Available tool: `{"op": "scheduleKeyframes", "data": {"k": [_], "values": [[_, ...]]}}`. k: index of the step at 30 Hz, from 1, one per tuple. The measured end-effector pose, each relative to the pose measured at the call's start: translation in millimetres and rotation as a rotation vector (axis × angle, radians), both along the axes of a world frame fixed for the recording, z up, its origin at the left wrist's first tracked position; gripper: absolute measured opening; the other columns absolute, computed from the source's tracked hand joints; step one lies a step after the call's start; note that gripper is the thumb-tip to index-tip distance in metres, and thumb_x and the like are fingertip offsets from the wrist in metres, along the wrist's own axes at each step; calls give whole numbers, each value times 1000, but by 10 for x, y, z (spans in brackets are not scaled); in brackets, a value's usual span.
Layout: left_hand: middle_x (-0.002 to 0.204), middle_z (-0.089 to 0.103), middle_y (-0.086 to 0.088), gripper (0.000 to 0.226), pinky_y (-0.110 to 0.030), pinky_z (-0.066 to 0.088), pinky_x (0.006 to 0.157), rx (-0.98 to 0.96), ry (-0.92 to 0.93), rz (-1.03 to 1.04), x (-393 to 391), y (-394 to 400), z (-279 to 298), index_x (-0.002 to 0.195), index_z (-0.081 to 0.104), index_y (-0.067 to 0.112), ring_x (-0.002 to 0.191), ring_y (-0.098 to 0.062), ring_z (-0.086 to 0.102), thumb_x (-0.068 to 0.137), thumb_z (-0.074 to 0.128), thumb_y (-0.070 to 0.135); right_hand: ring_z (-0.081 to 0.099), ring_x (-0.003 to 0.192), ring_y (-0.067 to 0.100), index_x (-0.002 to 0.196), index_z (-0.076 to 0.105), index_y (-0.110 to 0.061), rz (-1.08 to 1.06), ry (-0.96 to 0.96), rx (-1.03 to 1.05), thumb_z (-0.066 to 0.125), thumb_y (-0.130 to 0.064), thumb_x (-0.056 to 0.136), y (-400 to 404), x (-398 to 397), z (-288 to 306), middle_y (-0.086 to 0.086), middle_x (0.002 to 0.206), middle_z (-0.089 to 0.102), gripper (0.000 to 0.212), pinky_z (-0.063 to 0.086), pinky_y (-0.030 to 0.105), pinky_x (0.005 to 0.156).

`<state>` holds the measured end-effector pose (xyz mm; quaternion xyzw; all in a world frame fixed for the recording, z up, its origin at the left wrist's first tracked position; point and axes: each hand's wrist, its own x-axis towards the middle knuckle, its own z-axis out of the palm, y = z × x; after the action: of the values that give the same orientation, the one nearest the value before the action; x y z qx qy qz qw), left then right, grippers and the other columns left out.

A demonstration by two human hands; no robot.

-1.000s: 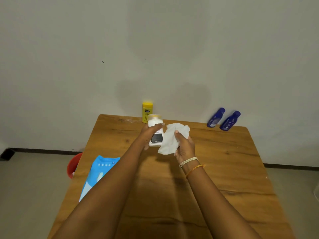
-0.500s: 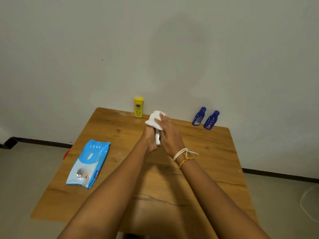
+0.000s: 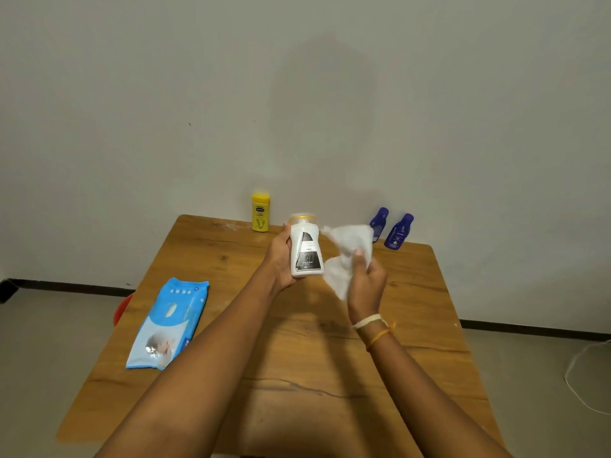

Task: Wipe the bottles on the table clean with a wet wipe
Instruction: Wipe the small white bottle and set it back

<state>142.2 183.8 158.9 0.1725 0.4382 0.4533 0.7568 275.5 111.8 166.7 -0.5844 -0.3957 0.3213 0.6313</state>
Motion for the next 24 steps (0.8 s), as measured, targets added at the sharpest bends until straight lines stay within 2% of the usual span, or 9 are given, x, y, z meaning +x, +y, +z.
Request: {"op": "scheduleKeyframes", "data": {"k": [2,5,8,11,14,18,19,21,24], "values": [[73,65,-8,58,-34,53,67,-1,21,-23,4,2,-10,97,63,11,64,-23,63,97,29,57,50,60,3,72,58,-14,-106,98,23,51,-22,96,195,-23,173,-3,63,53,26,42,26,59],[72,69,-10,57,-33,56,63,19,22,-51,78,11,0,98,63,9,63,-23,67,97,31,56,52,64,-4,97,65,-6,94,-160,37,45,-22,99,417,-131,306,-10,73,57,25,41,14,58],[78,70,-10,57,-33,57,64,61,-37,-66,140,50,26,97,65,14,70,-24,68,93,34,62,55,117,13,133,52,-12,370,-430,-2,43,-16,98,526,-228,165,3,131,57,36,45,24,97],[67,68,-6,57,-25,54,51,59,-58,-58,110,115,37,89,65,14,60,-18,67,87,43,67,40,133,13,132,54,-18,436,-597,79,43,-4,95,402,-276,20,2,148,39,41,36,23,107],[63,63,-8,63,-24,52,48,18,54,-61,9,164,-41,82,63,10,54,-18,63,84,44,71,48,129,17,129,56,-17,413,-622,181,44,-4,91,155,-295,-92,3,141,49,42,42,31,105],[63,63,-10,67,-26,50,49,3,132,-52,-76,221,-121,100,59,6,52,-19,63,88,37,69,59,111,11,116,64,-10,352,-591,268,46,0,85,-61,-283,-158,4,119,65,38,49,24,92],[62,65,-10,68,-29,51,53,-7,159,-54,-86,236,-131,104,60,4,54,-20,64,89,37,67,63,92,7,103,68,-11,309,-538,259,47,-5,87,-69,-275,-145,3,100,69,28,51,24,77],[66,67,-10,59,-32,53,60,-45,113,-86,-93,229,-128,101,61,6,59,-22,65,92,40,61,46,57,3,68,59,-23,156,-323,171,48,-25,90,13,-285,-57,-6,61,53,24,37,25,53],[66,64,-7,49,-26,51,49,-45,30,-101,-119,219,-125,101,57,8,50,-19,60,98,34,51,41,56,8,67,55,-21,-97,1,78,51,-25,94,267,-284,159,-7,58,46,28,36,27,53]]}}
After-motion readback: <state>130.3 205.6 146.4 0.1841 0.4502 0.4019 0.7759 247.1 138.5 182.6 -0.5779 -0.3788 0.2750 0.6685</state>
